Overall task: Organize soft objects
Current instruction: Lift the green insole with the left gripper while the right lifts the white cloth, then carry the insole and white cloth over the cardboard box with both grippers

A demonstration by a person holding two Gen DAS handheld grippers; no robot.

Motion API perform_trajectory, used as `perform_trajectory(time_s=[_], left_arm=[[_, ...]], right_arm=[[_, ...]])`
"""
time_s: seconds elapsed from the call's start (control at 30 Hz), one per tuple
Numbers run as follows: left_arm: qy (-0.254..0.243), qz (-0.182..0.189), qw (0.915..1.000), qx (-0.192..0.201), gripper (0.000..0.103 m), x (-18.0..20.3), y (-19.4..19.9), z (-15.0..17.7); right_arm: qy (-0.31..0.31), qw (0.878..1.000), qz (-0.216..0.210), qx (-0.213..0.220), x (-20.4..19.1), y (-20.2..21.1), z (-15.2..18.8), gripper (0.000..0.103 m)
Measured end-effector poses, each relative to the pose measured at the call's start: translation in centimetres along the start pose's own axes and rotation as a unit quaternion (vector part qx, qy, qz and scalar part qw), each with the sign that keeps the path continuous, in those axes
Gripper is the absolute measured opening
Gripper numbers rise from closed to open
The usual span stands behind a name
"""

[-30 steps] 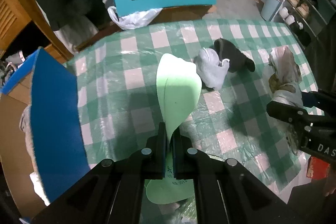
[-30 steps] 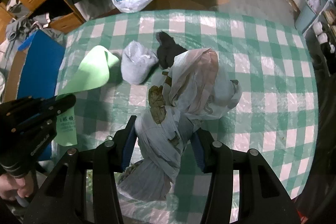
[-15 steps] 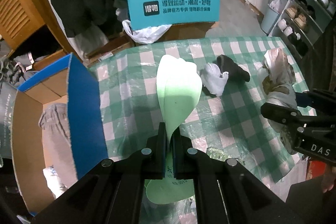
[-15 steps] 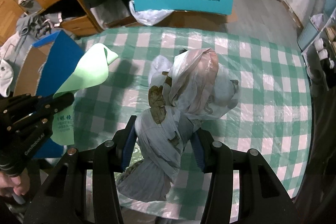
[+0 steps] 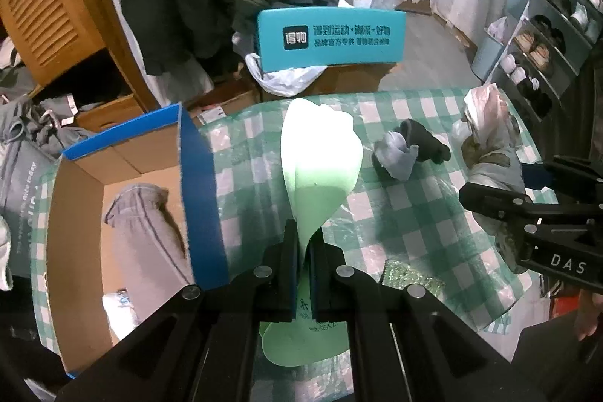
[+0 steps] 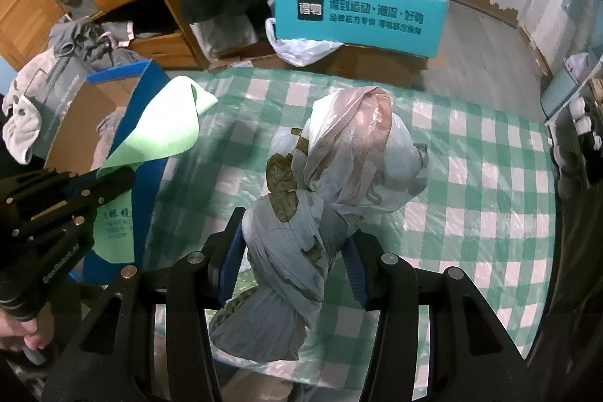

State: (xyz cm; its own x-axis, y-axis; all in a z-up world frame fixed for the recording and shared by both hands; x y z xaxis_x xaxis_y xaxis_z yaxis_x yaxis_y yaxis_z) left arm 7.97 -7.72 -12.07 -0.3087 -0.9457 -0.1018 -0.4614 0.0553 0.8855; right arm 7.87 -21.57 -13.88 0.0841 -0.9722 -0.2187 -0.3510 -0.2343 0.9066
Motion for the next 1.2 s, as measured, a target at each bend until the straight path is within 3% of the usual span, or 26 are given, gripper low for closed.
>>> perform_trajectory(time_s=[0.33,1.2], left_arm=[[0.019,0.007,0.9997,0.012,0.004,-2.0,1.6,0.6],[0.068,-0.026,0.9969,0.030,0.004,-9.7,4.1,4.2]], right_arm=[[0.022,1.000,-0.008,0.006,-3.1,0.6,0.0,0.048],[0.091,0.993,-0.069,-0.007,-15.5,-0.5,-0.6,0.048]])
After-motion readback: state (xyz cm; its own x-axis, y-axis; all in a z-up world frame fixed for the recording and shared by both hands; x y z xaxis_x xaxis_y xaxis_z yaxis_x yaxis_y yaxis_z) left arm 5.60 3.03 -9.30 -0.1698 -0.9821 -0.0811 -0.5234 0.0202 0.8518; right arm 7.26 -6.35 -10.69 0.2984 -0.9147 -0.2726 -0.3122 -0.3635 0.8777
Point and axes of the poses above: each gripper's, at about its wrist camera, not at the fingertips, and y roughly against the way its jaws point, x to its right, z to its underside, the point moved 9 cm from there along -y, roughly the way its jaws point, and after that the axes turned 13 degrees about -y, right-handed, at the moved point
